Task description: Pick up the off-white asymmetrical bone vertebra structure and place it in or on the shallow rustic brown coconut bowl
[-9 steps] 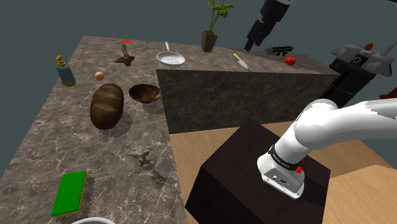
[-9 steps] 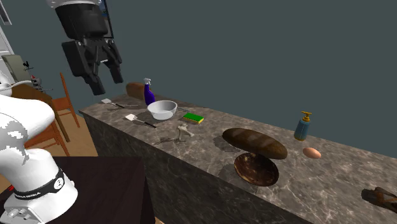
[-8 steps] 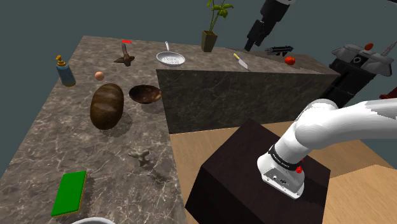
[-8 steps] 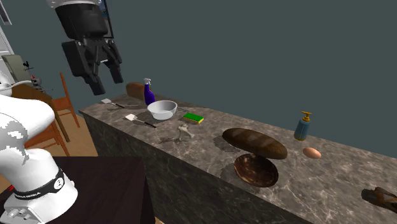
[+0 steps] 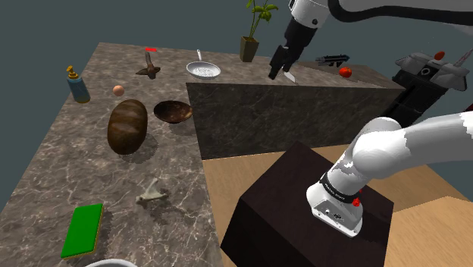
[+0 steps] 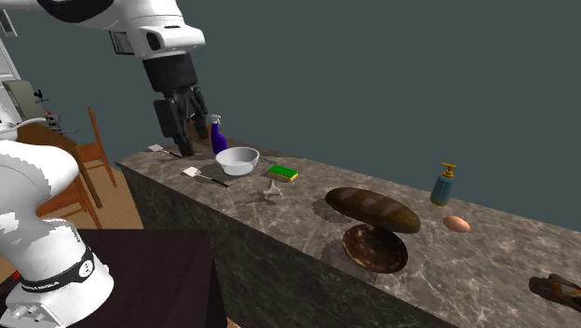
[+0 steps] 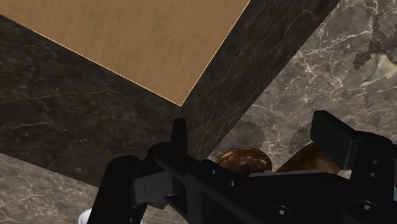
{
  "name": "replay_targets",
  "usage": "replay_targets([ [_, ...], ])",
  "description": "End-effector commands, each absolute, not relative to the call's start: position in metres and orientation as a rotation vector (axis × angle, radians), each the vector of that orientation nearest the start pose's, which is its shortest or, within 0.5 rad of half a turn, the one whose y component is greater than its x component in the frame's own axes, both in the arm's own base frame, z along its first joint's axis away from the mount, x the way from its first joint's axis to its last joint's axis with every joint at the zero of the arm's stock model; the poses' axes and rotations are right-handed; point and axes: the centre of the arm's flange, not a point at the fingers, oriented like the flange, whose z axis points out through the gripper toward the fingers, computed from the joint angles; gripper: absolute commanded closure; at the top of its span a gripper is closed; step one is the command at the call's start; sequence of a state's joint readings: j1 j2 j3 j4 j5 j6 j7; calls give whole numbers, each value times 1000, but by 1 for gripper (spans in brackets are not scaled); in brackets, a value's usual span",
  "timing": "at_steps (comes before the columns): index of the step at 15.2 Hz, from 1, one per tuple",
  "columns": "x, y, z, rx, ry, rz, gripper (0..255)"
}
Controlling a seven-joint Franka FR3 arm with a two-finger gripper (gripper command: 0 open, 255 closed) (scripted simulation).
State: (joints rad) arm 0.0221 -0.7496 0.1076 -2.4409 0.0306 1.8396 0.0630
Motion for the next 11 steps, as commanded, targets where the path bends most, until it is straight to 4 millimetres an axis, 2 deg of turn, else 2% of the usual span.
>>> replay_targets([
  [1, 340, 76, 544, -3160, -65, -231, 0],
  [11, 368, 172, 461, -3145, -100, -200, 0],
])
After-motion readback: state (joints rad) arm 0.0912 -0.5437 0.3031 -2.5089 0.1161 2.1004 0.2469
